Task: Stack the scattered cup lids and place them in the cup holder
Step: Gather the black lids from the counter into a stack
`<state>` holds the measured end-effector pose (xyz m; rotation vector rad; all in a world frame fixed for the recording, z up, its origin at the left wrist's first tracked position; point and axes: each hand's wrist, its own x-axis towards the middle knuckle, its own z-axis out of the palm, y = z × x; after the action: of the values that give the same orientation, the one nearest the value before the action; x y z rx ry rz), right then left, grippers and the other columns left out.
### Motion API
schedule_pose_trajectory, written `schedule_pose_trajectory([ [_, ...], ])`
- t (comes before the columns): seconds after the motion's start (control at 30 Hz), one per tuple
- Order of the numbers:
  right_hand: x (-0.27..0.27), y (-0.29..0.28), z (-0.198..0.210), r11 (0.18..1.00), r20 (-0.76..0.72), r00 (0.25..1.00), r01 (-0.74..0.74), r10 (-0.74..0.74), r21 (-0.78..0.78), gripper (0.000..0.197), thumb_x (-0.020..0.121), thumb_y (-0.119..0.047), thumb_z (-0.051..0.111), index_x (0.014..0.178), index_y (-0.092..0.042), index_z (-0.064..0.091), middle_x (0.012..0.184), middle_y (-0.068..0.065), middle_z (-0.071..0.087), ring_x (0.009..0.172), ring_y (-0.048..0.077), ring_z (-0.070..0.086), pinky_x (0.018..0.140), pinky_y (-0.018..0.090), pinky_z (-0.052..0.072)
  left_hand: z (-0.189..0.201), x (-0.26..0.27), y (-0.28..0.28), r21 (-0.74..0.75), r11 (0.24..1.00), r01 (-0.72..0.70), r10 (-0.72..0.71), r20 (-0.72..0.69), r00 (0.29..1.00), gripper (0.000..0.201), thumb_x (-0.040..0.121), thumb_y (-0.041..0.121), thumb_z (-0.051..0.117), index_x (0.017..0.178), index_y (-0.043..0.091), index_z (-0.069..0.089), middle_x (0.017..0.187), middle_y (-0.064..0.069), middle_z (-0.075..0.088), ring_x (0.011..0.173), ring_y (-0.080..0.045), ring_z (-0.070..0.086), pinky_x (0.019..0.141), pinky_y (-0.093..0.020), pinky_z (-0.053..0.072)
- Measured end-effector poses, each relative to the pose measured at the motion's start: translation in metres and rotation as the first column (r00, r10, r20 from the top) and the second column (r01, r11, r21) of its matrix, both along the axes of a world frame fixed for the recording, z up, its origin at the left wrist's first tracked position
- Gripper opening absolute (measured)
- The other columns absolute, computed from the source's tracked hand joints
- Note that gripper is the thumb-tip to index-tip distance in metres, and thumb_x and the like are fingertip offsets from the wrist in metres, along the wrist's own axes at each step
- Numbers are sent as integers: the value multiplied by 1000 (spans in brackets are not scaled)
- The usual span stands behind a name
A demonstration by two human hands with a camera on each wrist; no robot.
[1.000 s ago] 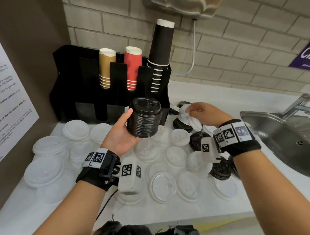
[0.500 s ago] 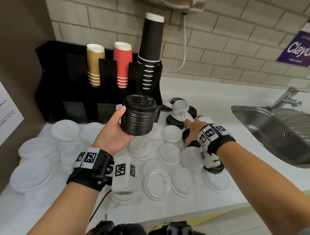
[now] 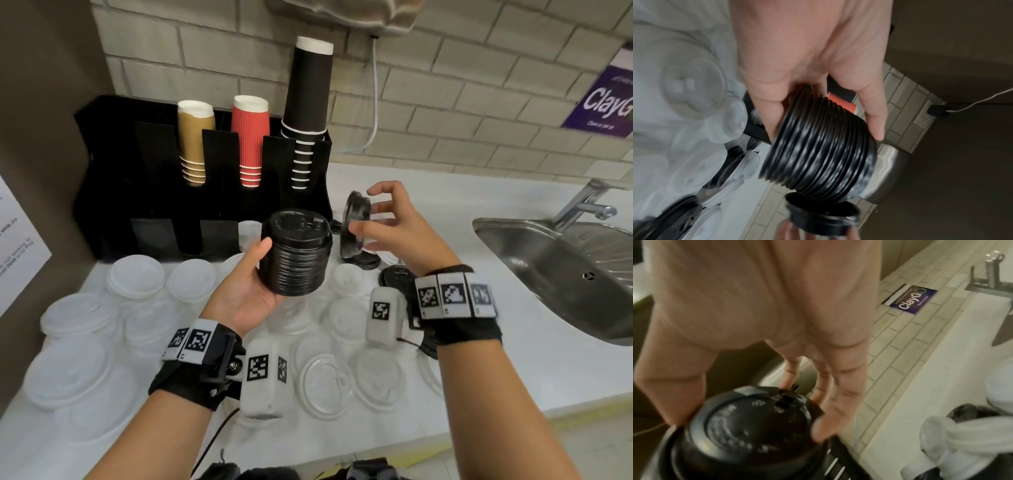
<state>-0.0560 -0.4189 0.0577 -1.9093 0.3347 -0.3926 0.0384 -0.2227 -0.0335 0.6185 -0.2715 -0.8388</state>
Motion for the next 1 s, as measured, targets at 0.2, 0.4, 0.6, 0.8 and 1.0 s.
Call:
schedule_pose_trajectory([
  [0.2, -6, 37, -14, 1000, 141, 990, -22, 24, -19, 43, 71, -29, 71, 111, -37, 59, 111, -6, 54, 98, 17, 58, 77, 32, 52, -8, -1, 3, 31, 999, 35, -36, 12, 999, 75, 74, 30, 71, 142, 11, 45, 131, -14, 62, 117, -29, 62, 82, -42, 57],
  [0.4, -2, 48, -21, 993, 200, 979, 46, -23, -109, 27, 78, -23, 75, 103, -33, 68, 115, -5, 58, 104, 8, 60, 87, 24, 47, -13, -2, 3, 33, 997, 72, -73, 34, 997, 54, 74, 26, 72, 127, 22, 61, 125, -9, 66, 113, -27, 65, 79, -43, 57],
  [0.6, 2, 57, -17, 970, 168, 986, 29, 12, -240, 16, 77, -22, 77, 92, -28, 73, 119, -5, 57, 111, -2, 52, 92, 17, 45, -13, -3, 2, 91, 992, 86, -92, 70, 993, 58, 72, 26, 73, 129, 25, 59, 124, -7, 67, 112, -26, 66, 78, -42, 57],
  [0.8, 1, 60, -14, 942, 161, 985, -6, 64, -335, 18, 75, -23, 79, 92, -27, 74, 120, -6, 57, 114, 1, 51, 94, 17, 45, -12, -2, 3, 80, 994, 68, -73, 67, 995, 62, 72, 28, 75, 132, 24, 57, 126, -7, 66, 115, -24, 64, 80, -39, 57],
  [1.0, 0, 59, -14, 944, 174, 982, -8, 69, -331, 20, 74, -22, 80, 91, -28, 73, 119, -4, 57, 114, 2, 51, 93, 18, 45, -10, -3, 3, 73, 995, 64, -69, 70, 995, 65, 72, 31, 73, 134, 23, 54, 128, -7, 65, 117, -25, 63, 83, -40, 57],
])
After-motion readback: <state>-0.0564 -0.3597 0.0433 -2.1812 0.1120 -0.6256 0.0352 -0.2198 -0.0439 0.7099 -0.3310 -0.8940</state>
